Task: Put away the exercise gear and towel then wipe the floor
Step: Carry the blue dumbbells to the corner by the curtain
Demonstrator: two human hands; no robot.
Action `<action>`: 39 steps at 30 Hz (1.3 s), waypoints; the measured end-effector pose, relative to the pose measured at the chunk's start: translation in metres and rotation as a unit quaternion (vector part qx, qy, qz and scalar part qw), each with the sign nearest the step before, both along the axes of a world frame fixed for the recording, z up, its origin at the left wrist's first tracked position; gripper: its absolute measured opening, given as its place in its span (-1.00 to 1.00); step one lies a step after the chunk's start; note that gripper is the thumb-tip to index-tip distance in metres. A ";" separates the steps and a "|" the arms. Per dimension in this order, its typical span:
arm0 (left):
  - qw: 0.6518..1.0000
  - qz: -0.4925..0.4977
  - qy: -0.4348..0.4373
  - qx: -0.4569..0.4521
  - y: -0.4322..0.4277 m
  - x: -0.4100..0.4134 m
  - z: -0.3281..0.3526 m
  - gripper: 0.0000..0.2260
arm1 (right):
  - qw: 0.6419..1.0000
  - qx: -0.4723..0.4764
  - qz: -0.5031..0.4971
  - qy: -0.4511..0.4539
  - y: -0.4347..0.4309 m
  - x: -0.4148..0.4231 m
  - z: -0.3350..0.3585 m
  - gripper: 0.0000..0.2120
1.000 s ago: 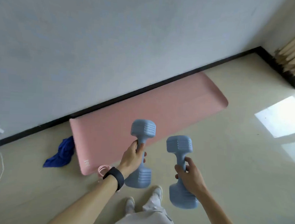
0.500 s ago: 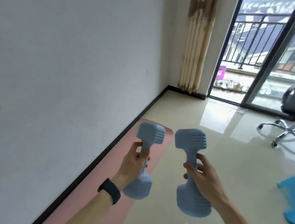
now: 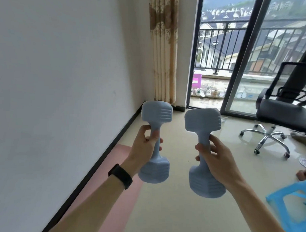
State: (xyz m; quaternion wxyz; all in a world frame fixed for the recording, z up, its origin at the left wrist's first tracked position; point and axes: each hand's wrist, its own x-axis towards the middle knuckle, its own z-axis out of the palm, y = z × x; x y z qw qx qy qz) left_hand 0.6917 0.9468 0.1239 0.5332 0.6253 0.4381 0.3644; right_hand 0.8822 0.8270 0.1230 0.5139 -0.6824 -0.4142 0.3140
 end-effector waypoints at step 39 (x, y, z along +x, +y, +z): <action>0.996 0.006 -0.013 -0.083 0.731 0.396 -0.050 -0.86 | 0.998 -0.044 -0.020 0.030 0.707 0.437 -0.049 -0.84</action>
